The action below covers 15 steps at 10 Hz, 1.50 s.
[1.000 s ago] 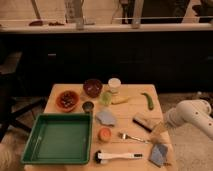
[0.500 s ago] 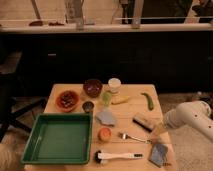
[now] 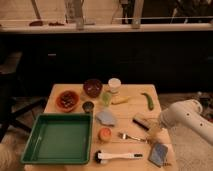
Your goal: Place eraser in paper cup
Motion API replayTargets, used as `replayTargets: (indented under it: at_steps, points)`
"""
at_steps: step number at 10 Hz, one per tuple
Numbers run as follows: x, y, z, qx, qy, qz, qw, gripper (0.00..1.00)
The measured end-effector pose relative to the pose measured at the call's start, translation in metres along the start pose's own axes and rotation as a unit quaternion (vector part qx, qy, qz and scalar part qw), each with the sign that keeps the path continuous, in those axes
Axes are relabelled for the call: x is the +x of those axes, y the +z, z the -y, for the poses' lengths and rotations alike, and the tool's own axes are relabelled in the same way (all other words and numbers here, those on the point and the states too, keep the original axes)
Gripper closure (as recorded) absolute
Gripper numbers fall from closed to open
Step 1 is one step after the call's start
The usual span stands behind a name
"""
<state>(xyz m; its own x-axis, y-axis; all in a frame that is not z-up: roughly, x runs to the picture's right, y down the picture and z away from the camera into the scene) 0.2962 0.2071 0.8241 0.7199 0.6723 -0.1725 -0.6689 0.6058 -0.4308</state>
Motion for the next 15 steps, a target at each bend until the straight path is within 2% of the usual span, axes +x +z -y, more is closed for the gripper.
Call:
replayTargets:
  at_steps: [6,10,11,12,15]
  points:
    - [-0.006,0.024,-0.002,-0.016,0.000,-0.010,0.9998,0.20]
    - [-0.009,0.032,-0.006,-0.024,-0.005,-0.013,0.9996,0.23]
    - [-0.010,0.034,-0.006,-0.025,-0.007,-0.013,0.9996,0.30]
    - [-0.011,0.035,-0.007,-0.026,-0.010,-0.013,0.9995,0.42]
    - [-0.010,0.036,-0.007,-0.027,-0.012,-0.013,0.9995,0.70]
